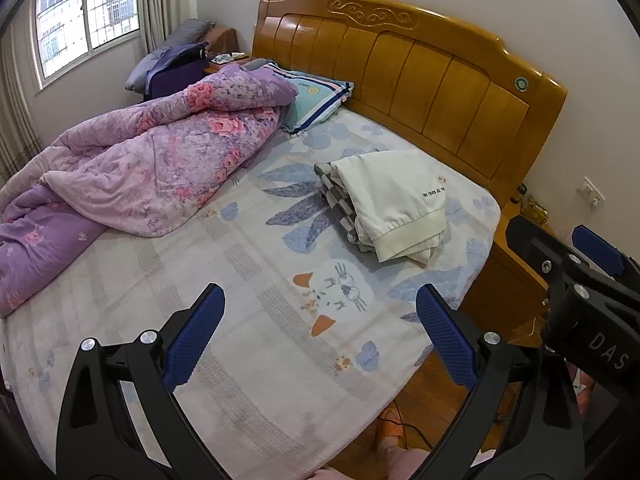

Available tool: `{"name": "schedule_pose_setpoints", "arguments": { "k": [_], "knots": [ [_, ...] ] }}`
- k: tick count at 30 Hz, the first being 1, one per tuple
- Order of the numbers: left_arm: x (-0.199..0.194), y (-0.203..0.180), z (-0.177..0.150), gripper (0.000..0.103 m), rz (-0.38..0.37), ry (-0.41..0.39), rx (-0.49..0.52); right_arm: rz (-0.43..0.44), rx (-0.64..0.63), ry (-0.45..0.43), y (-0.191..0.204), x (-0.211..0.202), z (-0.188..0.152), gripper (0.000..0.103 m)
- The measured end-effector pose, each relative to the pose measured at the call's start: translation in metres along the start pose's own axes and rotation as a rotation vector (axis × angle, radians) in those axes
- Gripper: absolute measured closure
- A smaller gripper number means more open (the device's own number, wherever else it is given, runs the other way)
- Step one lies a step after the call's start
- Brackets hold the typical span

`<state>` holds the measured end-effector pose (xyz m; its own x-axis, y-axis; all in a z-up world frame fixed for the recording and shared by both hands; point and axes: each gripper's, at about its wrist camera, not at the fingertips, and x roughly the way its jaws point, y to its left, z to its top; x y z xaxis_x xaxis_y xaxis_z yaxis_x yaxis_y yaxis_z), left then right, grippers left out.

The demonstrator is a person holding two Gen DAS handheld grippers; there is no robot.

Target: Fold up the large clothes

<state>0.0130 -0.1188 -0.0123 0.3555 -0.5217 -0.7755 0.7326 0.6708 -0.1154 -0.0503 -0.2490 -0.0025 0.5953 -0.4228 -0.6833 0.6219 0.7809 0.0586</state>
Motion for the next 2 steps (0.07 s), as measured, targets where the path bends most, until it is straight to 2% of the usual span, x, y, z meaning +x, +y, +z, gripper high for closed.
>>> {"name": "schedule_pose_setpoints", "arguments": {
  "k": [2],
  "knots": [
    [0.0011, -0.0002, 0.0011, 0.006, -0.005, 0.002, 0.002, -0.002, 0.002, 0.007, 0.0002, 0.0029, 0.0008, 0.007]
  ]
}}
